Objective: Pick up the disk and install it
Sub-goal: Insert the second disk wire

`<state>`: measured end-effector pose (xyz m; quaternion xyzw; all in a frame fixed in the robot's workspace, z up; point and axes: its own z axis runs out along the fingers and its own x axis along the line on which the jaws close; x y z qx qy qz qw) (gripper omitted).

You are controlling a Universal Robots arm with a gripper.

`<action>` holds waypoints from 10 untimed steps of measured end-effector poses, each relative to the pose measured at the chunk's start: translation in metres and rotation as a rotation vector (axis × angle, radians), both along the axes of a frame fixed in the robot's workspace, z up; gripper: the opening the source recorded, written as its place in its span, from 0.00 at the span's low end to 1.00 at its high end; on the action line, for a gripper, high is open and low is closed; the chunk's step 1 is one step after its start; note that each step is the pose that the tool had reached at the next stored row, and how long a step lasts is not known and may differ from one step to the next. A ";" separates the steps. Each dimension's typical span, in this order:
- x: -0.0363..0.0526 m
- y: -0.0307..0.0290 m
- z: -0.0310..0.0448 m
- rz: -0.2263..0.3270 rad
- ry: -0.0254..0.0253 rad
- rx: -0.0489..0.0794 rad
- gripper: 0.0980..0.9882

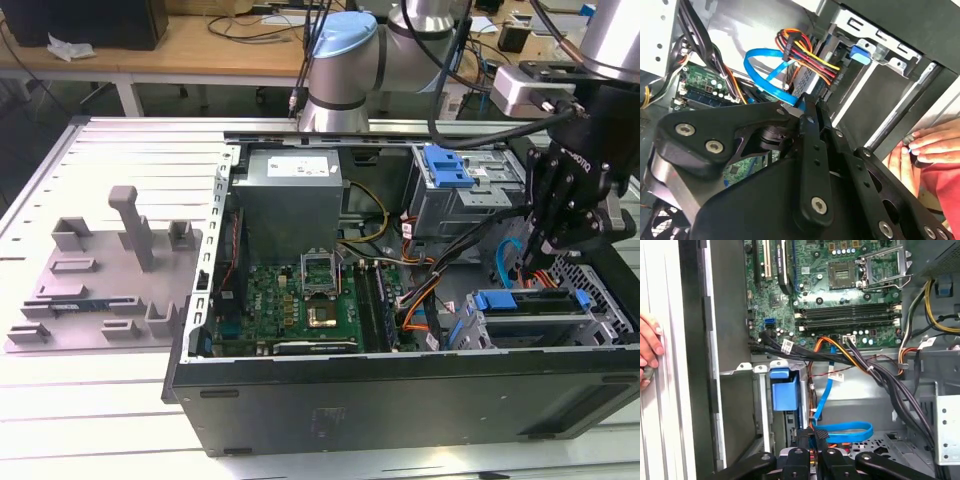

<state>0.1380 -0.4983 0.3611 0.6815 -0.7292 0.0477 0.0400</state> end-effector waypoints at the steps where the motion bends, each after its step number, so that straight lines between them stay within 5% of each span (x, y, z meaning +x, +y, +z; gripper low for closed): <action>1: -0.0001 -0.0014 0.0000 0.003 -0.0049 0.002 0.07; 2: 0.0000 -0.0022 0.0000 0.005 -0.0105 0.004 0.07; 3: 0.0000 -0.0037 0.0000 0.008 -0.0243 0.010 0.07; 5: 0.0000 -0.0059 0.0000 0.011 -0.0346 0.017 0.07; 10: -0.0021 -0.0163 -0.0010 0.018 -0.0403 0.038 0.07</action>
